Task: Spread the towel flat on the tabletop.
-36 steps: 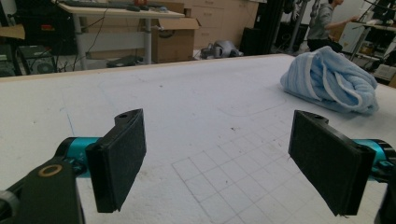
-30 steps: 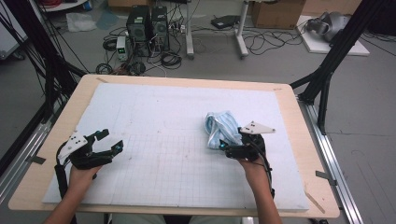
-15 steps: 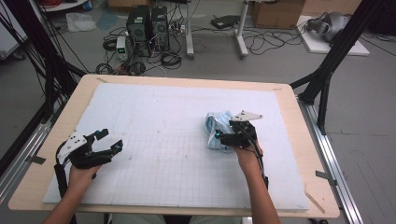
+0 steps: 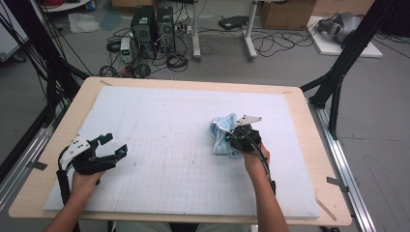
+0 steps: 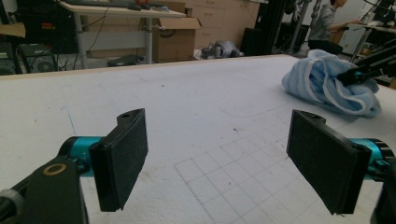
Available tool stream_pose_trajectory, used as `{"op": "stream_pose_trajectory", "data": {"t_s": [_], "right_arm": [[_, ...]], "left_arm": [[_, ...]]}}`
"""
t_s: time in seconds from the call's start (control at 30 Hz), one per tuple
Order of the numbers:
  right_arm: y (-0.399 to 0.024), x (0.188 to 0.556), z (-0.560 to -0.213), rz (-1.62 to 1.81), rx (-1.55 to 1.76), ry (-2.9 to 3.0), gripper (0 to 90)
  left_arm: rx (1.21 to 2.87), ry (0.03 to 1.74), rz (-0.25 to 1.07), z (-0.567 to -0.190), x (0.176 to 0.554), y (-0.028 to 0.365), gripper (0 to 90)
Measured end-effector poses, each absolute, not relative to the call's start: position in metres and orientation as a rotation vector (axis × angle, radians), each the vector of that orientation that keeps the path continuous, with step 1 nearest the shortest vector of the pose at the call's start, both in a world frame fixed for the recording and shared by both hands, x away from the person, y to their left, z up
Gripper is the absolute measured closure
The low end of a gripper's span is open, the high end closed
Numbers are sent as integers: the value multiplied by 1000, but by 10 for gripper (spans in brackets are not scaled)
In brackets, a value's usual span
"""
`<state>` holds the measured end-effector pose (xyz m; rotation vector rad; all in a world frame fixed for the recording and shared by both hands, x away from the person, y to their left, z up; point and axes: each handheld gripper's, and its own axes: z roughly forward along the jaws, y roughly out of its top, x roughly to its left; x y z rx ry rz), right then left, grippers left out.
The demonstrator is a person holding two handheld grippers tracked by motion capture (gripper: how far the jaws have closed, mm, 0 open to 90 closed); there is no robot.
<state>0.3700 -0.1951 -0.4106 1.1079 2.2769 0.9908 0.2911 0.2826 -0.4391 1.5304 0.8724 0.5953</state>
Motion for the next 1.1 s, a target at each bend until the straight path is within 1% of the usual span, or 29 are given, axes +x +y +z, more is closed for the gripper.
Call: {"op": "stream_pose_trajectory", "data": {"t_s": [0.03, 0.13, 0.33, 0.5, 0.53, 0.93, 1.1], "right_arm": [[-196, 368, -409, 1025, 1119, 2288, 806], [-197, 366, -405, 1099, 1115, 2297, 816], [-191, 359, -400, 1227, 1082, 2336, 819], [-172, 349, -388, 1319, 988, 2397, 818], [-161, 346, -385, 1334, 958, 2426, 818], [-118, 341, -379, 1464, 876, 2512, 812], [-108, 344, -378, 1515, 876, 2514, 806]], "left_arm": [[1529, 875, 595, -439, 291, 283, 211], [1523, 879, 593, -439, 291, 283, 212], [1520, 881, 600, -439, 291, 284, 213], [1517, 887, 604, -438, 292, 287, 213], [1514, 890, 606, -438, 292, 288, 213], [1505, 897, 615, -437, 292, 293, 214], [1506, 905, 625, -437, 292, 296, 217]]}}
